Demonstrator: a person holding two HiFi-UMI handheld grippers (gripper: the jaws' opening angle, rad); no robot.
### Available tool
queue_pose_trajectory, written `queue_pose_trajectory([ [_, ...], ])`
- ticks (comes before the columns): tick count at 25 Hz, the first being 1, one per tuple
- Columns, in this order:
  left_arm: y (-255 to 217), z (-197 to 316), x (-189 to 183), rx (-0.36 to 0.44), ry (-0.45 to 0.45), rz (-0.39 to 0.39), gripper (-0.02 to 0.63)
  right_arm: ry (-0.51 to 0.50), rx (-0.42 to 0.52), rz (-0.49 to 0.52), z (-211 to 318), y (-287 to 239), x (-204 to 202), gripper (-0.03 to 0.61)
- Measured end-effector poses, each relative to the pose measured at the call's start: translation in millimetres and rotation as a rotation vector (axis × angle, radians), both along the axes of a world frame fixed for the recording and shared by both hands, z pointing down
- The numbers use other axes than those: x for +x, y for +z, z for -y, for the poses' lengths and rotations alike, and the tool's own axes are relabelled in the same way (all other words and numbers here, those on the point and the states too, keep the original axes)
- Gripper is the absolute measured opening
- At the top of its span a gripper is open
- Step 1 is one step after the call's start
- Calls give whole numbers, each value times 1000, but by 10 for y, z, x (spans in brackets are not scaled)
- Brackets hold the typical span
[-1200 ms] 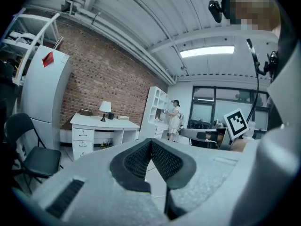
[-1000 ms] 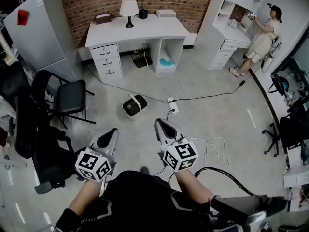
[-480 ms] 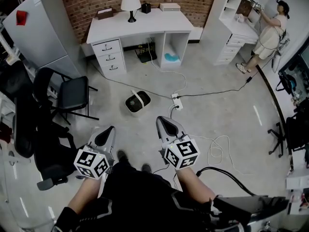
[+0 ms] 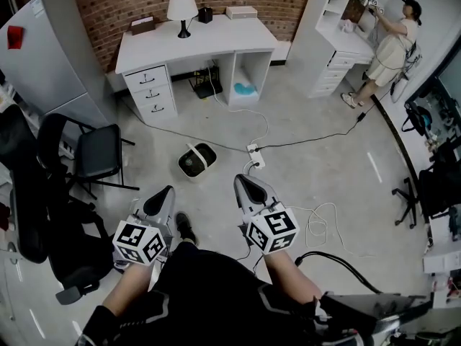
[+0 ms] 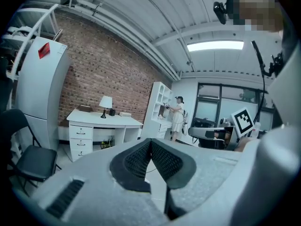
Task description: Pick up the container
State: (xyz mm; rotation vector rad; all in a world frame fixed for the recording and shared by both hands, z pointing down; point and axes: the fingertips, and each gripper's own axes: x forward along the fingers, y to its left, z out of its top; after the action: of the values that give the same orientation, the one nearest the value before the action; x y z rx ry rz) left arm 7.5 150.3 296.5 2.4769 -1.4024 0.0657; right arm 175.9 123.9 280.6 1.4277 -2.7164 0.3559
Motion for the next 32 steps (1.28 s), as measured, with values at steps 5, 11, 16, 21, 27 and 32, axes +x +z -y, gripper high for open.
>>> queue_pose_trajectory([
  [5,-3,453,-171,-7,16,-26,11,25,10,-17,384,-79,-165,9],
  [11,69,939,-446,6,25,-24,11,-19,-19,-58,884,23,-531,9],
  [16,105,1342,-750,15,47,-37,11,-52,-48,-87,1388,76,-976,9],
  [21,103,1699,-1049,27,34,-56,11,-83,-27,-136,1742,38,-1286,9],
  [27,135,2044,-1278,-4,60,-52,11,-53,-38,-137,2091,37,-1412,9],
  [32,171,2205,-1147,-29,80,-43,11,-73,-52,-161,2229,116,-1299,9],
])
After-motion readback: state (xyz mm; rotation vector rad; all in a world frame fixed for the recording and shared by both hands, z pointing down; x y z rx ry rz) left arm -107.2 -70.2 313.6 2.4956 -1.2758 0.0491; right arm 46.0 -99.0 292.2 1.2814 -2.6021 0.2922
